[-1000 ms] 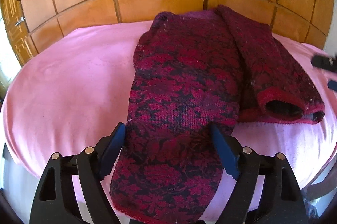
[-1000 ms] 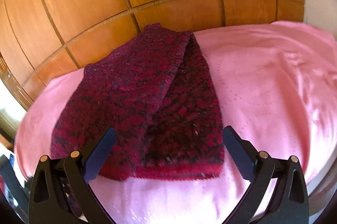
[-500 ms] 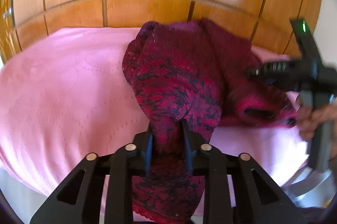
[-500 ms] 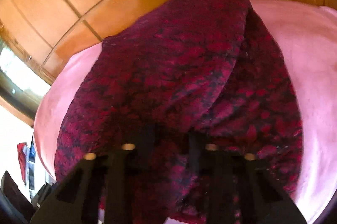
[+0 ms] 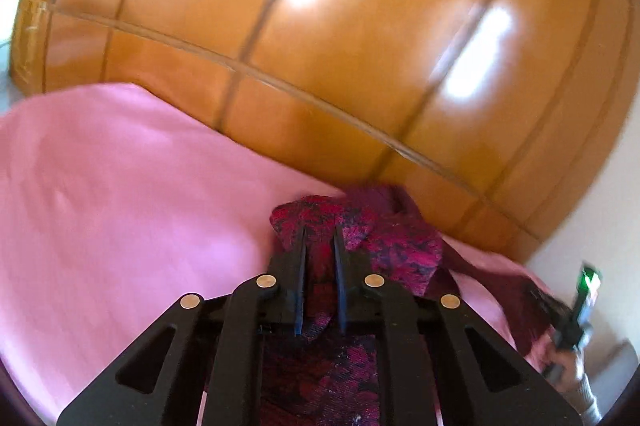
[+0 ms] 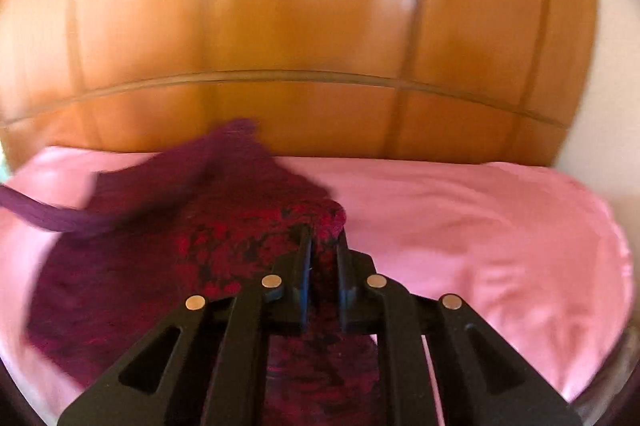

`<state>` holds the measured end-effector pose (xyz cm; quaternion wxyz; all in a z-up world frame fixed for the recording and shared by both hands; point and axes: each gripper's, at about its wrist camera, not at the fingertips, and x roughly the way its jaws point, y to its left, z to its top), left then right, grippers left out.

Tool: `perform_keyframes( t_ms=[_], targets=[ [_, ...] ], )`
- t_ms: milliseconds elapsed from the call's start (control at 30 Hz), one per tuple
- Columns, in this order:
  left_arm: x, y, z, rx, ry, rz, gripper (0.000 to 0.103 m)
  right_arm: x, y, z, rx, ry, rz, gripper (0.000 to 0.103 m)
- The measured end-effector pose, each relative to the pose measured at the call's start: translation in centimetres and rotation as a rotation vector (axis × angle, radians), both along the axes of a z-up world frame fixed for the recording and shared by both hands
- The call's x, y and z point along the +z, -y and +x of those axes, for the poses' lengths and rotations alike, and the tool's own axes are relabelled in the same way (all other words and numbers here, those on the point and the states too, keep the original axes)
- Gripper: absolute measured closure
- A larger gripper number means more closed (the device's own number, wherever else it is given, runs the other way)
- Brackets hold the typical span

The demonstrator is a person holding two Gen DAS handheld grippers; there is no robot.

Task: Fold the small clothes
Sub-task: 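Grasp the top's edge with the left gripper while the right gripper grasps another edge, then lift the top with both grippers and spread it flat on the sheet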

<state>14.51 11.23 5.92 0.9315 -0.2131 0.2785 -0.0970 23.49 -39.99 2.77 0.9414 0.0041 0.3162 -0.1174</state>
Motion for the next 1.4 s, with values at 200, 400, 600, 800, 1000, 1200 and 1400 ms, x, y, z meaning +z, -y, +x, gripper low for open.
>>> perform_keyframes(
  t_ms=[200, 400, 600, 800, 1000, 1200, 1400],
  targets=[
    [0.0, -5.6, 9.6, 0.268, -0.093, 0.1, 0.097, -1.7, 8.6, 4.1, -0.229, -0.075, 0.066, 0.094],
    [-3.5, -9.6, 15.4, 0.426, -0.277, 0.165, 0.097, -3.2, 12.7, 6.8, -0.322, -0.138, 0.085, 0.084],
    [-5.8, -10.9, 13.5, 0.484, -0.32, 0.176, 0.063, -2.0, 12.4, 5.2, -0.34, -0.069, 0.066, 0.037],
    [-9.2, -6.5, 7.3, 0.103, -0.242, -0.005, 0.051, -1.2, 7.3, -0.4, -0.115, -0.022, 0.21, 0.03],
    [-15.0, -3.3, 4.9, -0.088, -0.345, -0.243, 0.051, -7.4, 0.9, -4.6, 0.153, -0.247, 0.585, 0.039],
    [-16.7, -0.7, 4.0, -0.163, -0.365, -0.419, 0.051, -11.0, -2.7, -7.5, 0.207, -0.345, 0.735, 0.051],
    [-15.4, 0.3, 4.8, -0.178, -0.359, -0.397, 0.083, -9.9, -3.7, -7.2, 0.257, -0.345, 0.668, 0.081]
  ],
)
